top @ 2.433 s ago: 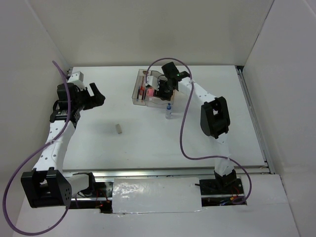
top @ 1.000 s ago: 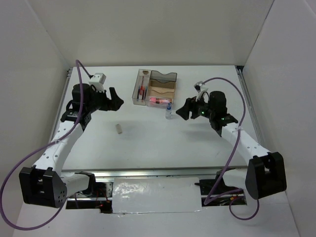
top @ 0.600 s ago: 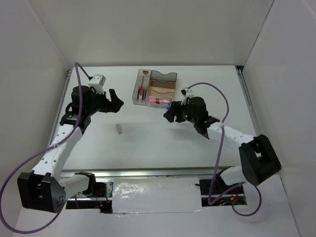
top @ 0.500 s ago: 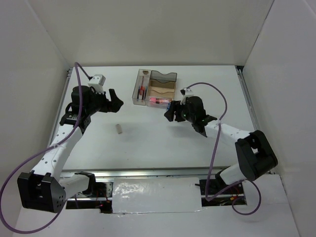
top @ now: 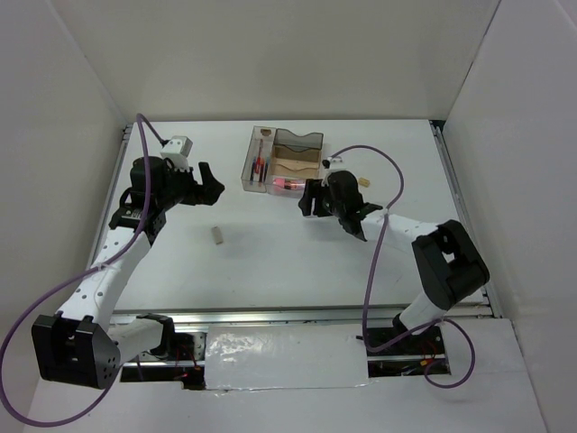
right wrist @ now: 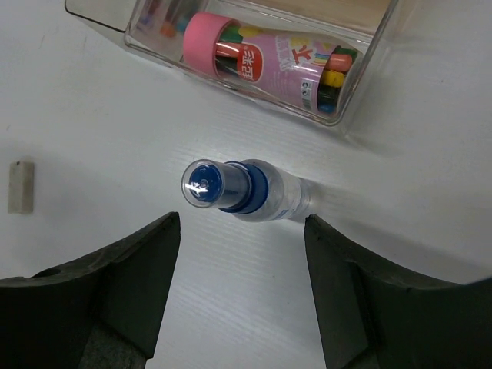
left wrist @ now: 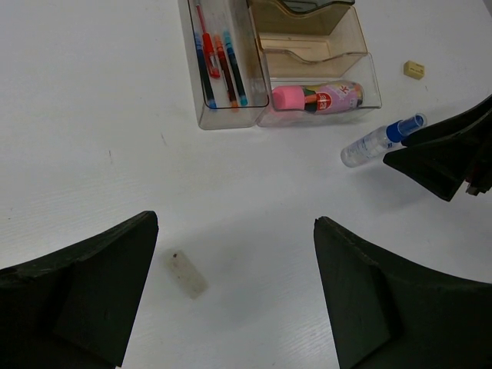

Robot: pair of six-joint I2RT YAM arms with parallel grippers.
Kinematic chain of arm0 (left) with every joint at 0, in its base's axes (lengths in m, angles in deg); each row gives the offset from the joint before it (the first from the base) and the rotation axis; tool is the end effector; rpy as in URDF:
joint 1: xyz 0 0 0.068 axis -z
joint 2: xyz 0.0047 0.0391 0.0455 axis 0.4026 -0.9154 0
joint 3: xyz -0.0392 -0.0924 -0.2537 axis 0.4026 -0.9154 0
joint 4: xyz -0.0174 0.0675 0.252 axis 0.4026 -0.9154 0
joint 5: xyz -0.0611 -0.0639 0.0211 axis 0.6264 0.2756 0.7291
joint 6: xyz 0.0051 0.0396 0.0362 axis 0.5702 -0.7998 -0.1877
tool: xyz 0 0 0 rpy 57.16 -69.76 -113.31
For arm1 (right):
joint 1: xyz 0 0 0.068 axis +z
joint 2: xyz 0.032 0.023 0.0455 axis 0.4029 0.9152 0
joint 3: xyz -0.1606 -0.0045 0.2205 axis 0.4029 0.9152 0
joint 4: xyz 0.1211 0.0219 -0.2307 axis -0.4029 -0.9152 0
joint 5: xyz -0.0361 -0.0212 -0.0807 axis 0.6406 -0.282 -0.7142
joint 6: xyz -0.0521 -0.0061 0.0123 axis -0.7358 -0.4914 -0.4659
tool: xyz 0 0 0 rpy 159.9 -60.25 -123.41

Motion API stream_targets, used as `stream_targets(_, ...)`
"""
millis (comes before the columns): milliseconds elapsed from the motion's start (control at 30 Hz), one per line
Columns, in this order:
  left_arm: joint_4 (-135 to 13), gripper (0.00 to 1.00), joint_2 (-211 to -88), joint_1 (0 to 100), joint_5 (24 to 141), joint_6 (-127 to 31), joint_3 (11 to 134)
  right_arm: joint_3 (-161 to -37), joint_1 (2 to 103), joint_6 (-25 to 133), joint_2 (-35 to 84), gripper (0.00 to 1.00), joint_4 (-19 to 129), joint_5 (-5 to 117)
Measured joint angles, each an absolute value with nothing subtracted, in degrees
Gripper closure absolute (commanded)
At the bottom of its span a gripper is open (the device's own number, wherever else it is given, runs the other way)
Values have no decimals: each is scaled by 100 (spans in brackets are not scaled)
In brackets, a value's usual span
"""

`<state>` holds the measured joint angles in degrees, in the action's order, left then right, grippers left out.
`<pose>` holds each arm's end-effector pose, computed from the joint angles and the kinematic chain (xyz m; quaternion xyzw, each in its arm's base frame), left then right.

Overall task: Sort the stationery into containers
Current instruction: Pick up the stationery from the center of the board.

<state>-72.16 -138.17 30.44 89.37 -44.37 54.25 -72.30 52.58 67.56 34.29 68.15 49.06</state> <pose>0.2564 -0.0396 0.3311 0.0190 0.8117 -0.2141 0.5431 0.2996 0.1654 0.2047 -0.0678 0.8608 0.2150 0.4563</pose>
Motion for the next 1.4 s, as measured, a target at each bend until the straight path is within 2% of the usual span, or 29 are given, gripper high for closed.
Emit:
stream_targets(467,-7231,5,-13820,3049,8929,-4585,5425,-7381,5326,6492,3940,30,6874,4688)
stream_targets(733,-7249,5,-13824,3049,8887,-4601,5425,-7475,5326,6391,4137,34,6940,4651)
stream_targets(933,-7253,5,-13824,3051,8833,-4609,5425,-7617,5326,6378,4229,49,6940,4648)
stream_targets(1033,-7253,5,-13824,3051,8819,-4618,5425,-7621,5328,6348,4233,58,6966,4646)
stream_targets(1133,-7251,5,-13824,3051,8787,-4699,5425,-7623,5354,6282,4233,71,6988,4651)
stream_targets(1267,-7253,5,-13824,3051,8782,-4717,5425,-7623,5422,6112,4216,81,6979,4701)
stream_targets(1400,-7260,5,-13817,3051,8782,-4725,5425,-7807,5455,5615,4017,95,6243,5009)
